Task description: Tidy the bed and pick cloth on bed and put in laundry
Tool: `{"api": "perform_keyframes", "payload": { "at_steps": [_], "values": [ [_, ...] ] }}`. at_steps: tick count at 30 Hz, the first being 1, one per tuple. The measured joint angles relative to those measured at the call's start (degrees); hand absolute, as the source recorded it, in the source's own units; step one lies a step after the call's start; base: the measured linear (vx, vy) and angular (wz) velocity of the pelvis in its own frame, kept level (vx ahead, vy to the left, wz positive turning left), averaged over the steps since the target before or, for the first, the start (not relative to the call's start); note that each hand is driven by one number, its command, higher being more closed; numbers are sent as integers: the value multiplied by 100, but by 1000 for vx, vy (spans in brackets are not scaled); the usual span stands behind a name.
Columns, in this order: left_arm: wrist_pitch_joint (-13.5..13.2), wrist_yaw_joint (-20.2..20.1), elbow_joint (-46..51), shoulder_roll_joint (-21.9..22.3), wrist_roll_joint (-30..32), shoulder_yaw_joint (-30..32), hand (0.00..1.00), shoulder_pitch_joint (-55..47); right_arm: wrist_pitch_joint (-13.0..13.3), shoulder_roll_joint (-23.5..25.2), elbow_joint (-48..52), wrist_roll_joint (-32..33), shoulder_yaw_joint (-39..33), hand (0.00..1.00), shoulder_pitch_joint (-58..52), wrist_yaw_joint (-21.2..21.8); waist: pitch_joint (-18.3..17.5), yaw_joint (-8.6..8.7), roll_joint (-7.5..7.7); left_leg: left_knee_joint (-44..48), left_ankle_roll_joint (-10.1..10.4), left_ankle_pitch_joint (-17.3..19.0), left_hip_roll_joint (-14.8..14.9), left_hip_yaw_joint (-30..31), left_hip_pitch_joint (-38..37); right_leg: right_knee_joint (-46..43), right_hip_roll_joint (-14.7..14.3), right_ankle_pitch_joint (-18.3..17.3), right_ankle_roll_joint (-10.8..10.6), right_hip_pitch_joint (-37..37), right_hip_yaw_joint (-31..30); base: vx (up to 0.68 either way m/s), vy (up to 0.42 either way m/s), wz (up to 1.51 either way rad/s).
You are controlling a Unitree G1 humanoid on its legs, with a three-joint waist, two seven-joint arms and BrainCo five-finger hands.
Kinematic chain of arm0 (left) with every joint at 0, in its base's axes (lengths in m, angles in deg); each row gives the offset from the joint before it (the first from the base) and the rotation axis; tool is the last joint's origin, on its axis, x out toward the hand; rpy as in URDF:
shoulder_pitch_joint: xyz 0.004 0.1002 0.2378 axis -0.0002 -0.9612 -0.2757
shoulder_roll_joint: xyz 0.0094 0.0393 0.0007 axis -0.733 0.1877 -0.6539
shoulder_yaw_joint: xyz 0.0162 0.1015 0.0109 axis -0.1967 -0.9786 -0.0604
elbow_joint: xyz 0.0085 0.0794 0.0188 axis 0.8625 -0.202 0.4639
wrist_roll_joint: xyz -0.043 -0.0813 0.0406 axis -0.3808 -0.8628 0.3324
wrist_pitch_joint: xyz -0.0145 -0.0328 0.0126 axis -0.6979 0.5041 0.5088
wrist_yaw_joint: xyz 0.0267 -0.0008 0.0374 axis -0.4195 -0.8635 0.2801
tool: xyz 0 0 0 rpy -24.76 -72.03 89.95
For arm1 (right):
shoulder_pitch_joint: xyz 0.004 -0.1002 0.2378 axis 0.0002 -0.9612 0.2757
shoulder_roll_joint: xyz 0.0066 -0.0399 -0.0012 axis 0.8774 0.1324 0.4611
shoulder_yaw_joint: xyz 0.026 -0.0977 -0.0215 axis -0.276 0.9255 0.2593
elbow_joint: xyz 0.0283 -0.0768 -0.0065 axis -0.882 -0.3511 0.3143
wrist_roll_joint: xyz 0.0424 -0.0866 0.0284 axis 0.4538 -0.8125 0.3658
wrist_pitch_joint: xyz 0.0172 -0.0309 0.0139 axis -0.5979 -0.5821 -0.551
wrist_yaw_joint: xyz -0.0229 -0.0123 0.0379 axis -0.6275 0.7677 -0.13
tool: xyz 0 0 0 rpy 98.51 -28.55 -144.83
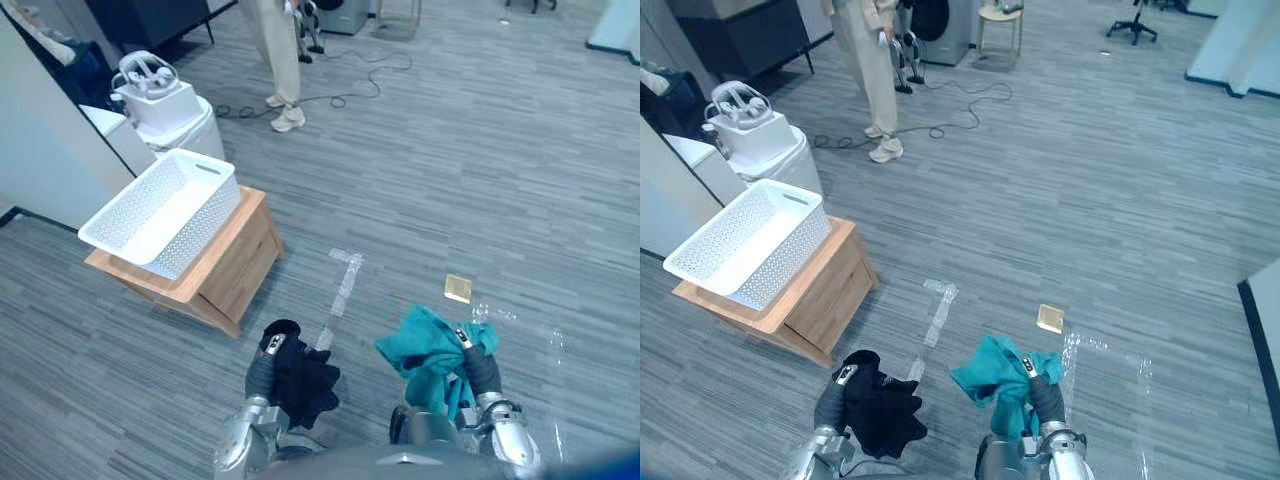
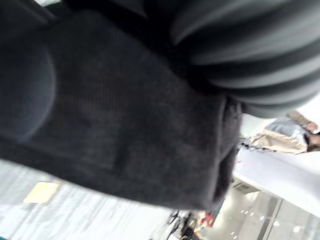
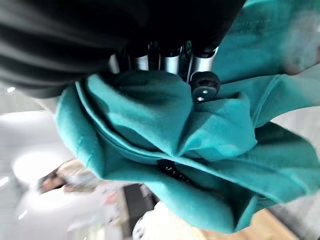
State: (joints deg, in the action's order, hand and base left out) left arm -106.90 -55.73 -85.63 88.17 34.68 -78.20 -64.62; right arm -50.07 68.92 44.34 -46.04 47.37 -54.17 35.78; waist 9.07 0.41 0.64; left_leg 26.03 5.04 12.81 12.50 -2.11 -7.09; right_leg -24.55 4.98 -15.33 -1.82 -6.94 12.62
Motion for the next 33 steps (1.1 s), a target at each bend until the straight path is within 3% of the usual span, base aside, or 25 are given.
{"api": "perform_keyframes", "payload": {
  "at_steps": [2, 3, 4, 5, 6, 9, 10, 12, 13, 14, 16, 17, 19, 21, 22, 23, 24, 25, 26, 28, 30, 31, 33],
  "values": [
    [8, -8, 318, 99, -17, -3, 100, -250, -98, -66, 393, 1, 45, 100, -210, 99, 42, -71, -216, 1620, -298, -409, 312, 165, 802, 332, -272, -38, 48, 365, 136, 157, -143, -2],
    [9, -20, 463, 134, -29, 2, 100, -384, -128, -92, 564, -6, 50, 100, -305, 218, 5, -132, -274, 2312, -310, -1005, 528, 113, 1176, 480, -385, -61, 107, 575, 187, 262, -99, -5],
    [6, -26, 507, 107, -30, 39, 100, -445, -127, -77, 608, -11, 58, 100, -402, 325, 3, -154, -233, 2690, -235, -1569, 630, 33, 1387, 618, -389, -70, 170, 778, 243, 286, -87, 8],
    [8, -29, 499, 92, -32, 51, 100, -462, -128, -71, 598, -17, 60, 100, -445, 386, 13, -138, -186, 3044, -229, -1562, 687, -31, 1558, 686, -368, -77, 212, 918, 253, 279, -77, 34],
    [24, -45, 496, 109, -72, 34, 100, -453, -131, -127, 553, -19, 10, 100, -440, 391, 29, -130, -176, 3387, -241, -789, 675, -223, 1837, 792, -286, -44, 286, 1086, 367, 263, -56, 39],
    [43, -181, 459, 112, -257, 45, 100, -432, -130, -247, 294, -18, -78, 100, -250, 378, 17, -148, -196, 2756, -167, 94, 367, -1025, 2020, 1174, -65, -17, 235, 1592, 667, 306, 13, 48],
    [44, -188, 437, 121, -303, 63, 100, -428, -127, -297, 84, -20, -85, 100, -82, 378, 17, -144, -201, 2037, -165, 254, 119, -1562, 2014, 1326, 74, 34, 148, 1827, 852, 365, 75, 71],
    [47, -201, 441, 165, -308, 63, 100, -359, -127, -331, -192, -22, -173, 100, 104, 362, -9, -137, -226, 569, -230, 61, -362, -2426, 1994, 1535, 191, 61, 77, 2162, 1216, 508, 115, 94],
    [46, -212, 447, 235, -308, 63, 100, -372, -126, -356, -238, -48, -225, 100, 123, 303, -86, -161, -350, -512, -598, -581, -611, -2965, 1941, 1594, 151, 37, -190, 2301, 1383, 449, 131, 116],
    [53, -212, 389, 220, -303, 155, 100, -343, -134, -292, -493, -190, -222, 100, 257, 238, -159, -159, -199, -778, -1380, -619, -900, -3184, 1778, 1602, 278, -65, -384, 2469, 1431, 445, 124, 115],
    [114, -214, 331, 200, -275, 204, 100, -309, -155, -257, -638, -364, -175, 100, 369, 126, -244, -169, -34, -790, -1677, -509, -1156, -3156, 1788, 1529, 386, 29, -493, 2544, 1507, 492, 101, 97],
    [124, -229, 328, 189, -237, 189, 100, -296, -158, -253, -653, -413, -173, 100, 475, 77, -236, -251, 9, -830, -1700, -476, -1231, -3072, 1737, 1330, 437, 128, -469, 2525, 1416, 425, 78, 66],
    [118, -226, 329, 181, -228, 201, 100, -307, -157, -253, -689, -487, -179, 100, 673, 45, -228, -405, 44, -1022, -1662, -450, -1292, -3013, 1435, 805, 508, 432, -493, 2422, 1155, 393, 70, 24],
    [92, -194, 333, 101, -219, 203, 100, -320, -143, -246, -741, -499, -138, 100, 797, 46, -257, -416, 93, -1261, -1463, -329, -1342, -2848, 1033, -278, 643, 875, -759, 2161, 1012, 356, 53, 25],
    [73, -164, 340, 24, -163, 208, 100, -318, -113, -238, -740, -522, -105, 100, 836, 40, -306, -399, 120, -1510, -1325, -237, -1423, -2666, 821, -1150, 798, 1183, -814, 1845, 927, 325, -19, 64],
    [67, -131, 349, -124, -104, 197, 100, -315, -111, -210, -761, -568, -21, 100, 854, 25, -321, -296, 258, -1671, -1364, -164, -1578, -2408, 659, -2416, 1141, 1499, -695, 1309, 763, 322, -58, 86],
    [77, -114, 343, -204, -51, 200, 100, -286, -117, -181, -777, -601, 39, 100, 854, 15, -325, -236, 399, -1696, -1367, -116, -1673, -2220, 546, -3262, 1327, 1184, -528, 882, 633, 317, -116, 104],
    [107, -103, 342, -279, 6, 199, 100, -258, -120, -138, -777, -630, 53, 100, 797, -4, -318, -173, 414, -1699, -1342, -60, -1643, -2010, 393, -3692, 1343, 824, -329, 514, 536, 260, -99, 96],
    [110, -104, 343, -304, 7, 198, 100, -240, -120, -128, -762, -631, 75, 100, 747, -15, -317, -107, 370, -1698, -1303, -35, -1574, -1810, 312, -3715, 1276, 619, -278, 319, 528, 366, -141, 127],
    [119, -110, 353, -343, 6, 193, 100, -125, -121, -143, -715, -622, 190, 100, 716, -30, -323, -19, 247, -1721, -1087, -19, -1328, -1329, 167, -2963, 950, 169, -325, -237, 356, 325, -152, 130],
    [145, -114, 354, -404, 5, 193, 100, -91, -116, -142, -593, -614, 302, 100, 716, -31, -323, -9, 190, -1727, -905, -25, -1160, -910, 73, -1232, 566, 82, -355, -461, -80, 354, -251, 107],
    [170, -116, 335, -410, 5, 196, 100, -51, -115, -140, -584, -609, 303, 100, 729, -21, -306, 12, 164, -1718, -851, -22, -1097, -722, 48, -435, 407, 158, -368, -452, -336, 343, -276, 111],
    [180, -124, 333, -410, 3, 193, 100, 55, -116, -139, -549, -593, 303, 100, 733, -12, -282, 20, 157, -1708, -627, 45, -1011, -302, 25, 1333, 130, 869, -370, -321, -1154, 338, -334, 119]
  ]
}}
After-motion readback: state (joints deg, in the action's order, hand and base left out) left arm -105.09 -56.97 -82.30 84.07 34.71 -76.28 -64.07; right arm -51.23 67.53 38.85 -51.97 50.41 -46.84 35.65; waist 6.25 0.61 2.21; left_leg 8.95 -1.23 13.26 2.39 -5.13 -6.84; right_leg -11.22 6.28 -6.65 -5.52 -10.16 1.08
